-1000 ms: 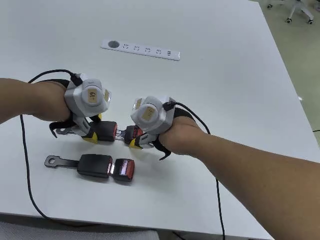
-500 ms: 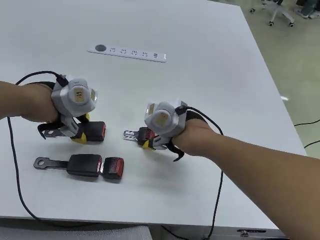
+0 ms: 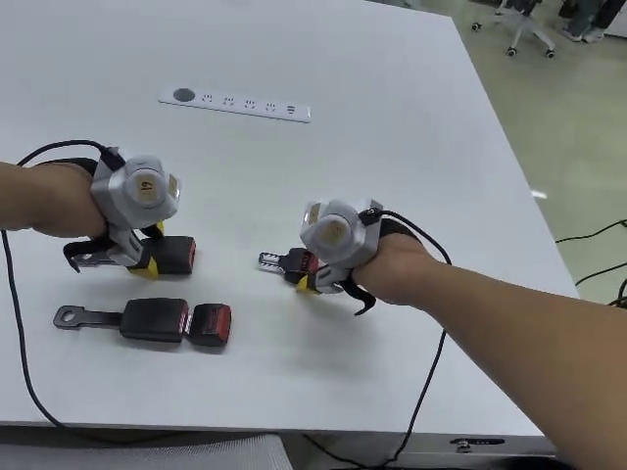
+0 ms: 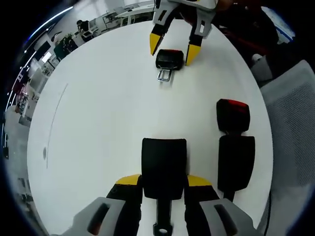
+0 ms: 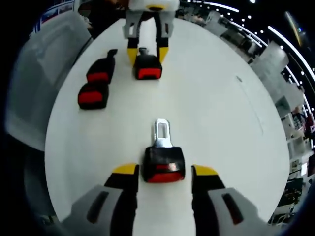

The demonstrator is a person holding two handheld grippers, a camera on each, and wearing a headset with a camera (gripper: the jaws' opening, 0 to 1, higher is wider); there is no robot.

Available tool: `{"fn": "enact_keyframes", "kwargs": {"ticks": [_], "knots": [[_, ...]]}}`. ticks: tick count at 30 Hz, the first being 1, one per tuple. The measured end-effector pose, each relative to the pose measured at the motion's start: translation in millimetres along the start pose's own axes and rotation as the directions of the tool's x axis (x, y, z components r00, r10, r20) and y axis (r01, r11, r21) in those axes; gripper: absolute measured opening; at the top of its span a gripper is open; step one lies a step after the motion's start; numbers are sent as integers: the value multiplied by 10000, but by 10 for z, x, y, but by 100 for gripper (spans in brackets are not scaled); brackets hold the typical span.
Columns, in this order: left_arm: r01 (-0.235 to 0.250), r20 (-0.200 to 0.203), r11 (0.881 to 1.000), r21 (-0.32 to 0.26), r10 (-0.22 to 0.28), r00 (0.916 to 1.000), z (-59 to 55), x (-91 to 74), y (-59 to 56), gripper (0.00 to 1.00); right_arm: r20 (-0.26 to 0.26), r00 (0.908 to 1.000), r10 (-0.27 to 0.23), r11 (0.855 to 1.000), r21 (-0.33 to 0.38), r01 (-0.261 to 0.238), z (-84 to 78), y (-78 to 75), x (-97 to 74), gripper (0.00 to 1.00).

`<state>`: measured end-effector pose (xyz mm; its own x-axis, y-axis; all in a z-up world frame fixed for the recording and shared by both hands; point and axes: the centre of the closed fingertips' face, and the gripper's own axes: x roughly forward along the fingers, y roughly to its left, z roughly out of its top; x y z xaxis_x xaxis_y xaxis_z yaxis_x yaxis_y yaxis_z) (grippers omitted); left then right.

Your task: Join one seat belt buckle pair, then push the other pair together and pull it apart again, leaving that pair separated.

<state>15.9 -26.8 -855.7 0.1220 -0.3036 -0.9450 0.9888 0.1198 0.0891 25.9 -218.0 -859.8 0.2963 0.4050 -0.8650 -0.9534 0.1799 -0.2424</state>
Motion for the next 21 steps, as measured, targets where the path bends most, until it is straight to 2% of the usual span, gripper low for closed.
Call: {"fn": "enact_keyframes", "kwargs": {"ticks": [2, 4, 6, 7, 9, 11, 12, 15, 16, 18, 21], "knots": [[-274, 403, 9994, -203, 282, 9988, 37, -88, 31, 35, 245, 9997, -96, 9995, 297, 88, 15, 4, -39, 47], [-702, 698, 9968, -381, 728, 9949, 8, -183, 108, 38, 521, 9981, -328, 9976, 631, 295, 44, 3, -109, 50], [-902, 943, 9946, -504, 947, 9910, -8, -317, 72, 39, 1013, 9939, -439, 9927, 1159, 320, 111, 51, -187, 52], [-1064, 1188, 9921, -671, 1138, 9864, -7, -393, 40, 39, 1330, 9899, -497, 9882, 1502, 294, 159, 94, -250, 53], [-1041, 1427, 9911, -827, 1151, 9830, -25, -478, -43, 40, 1767, 9825, -589, 9795, 2000, 228, 239, 148, -319, 55], [-1079, 1718, 9883, -1074, 1253, 9771, -62, -583, -154, 41, 2021, 9764, -762, 9761, 2150, 317, 309, 225, -407, 58], [-1150, 2013, 9853, -1264, 1390, 9696, -63, -651, -227, 42, 2157, 9728, -845, 9735, 2261, 344, 348, 255, -444, 59], [-1344, 2301, 9785, -1562, 1684, 9585, -145, -792, -396, 47, 2559, 9608, -1065, 9626, 2687, 351, 443, 387, -551, 63], [-1365, 2440, 9734, -1842, 1798, 9530, -171, -850, -487, 48, 2584, 9599, -1085, 9593, 2804, 330, 454, 446, -581, 64], [-1366, 2572, 9713, -1947, 1849, 9485, -240, -923, -625, 52, 2706, 9549, -1226, 9529, 3010, 371, 471, 525, -633, 67], [-1467, 2643, 9685, -2013, 1979, 9439, -359, -1026, -741, 60, 2712, 9531, -1342, 9466, 3195, 424, 452, 620, -692, 73]]}}
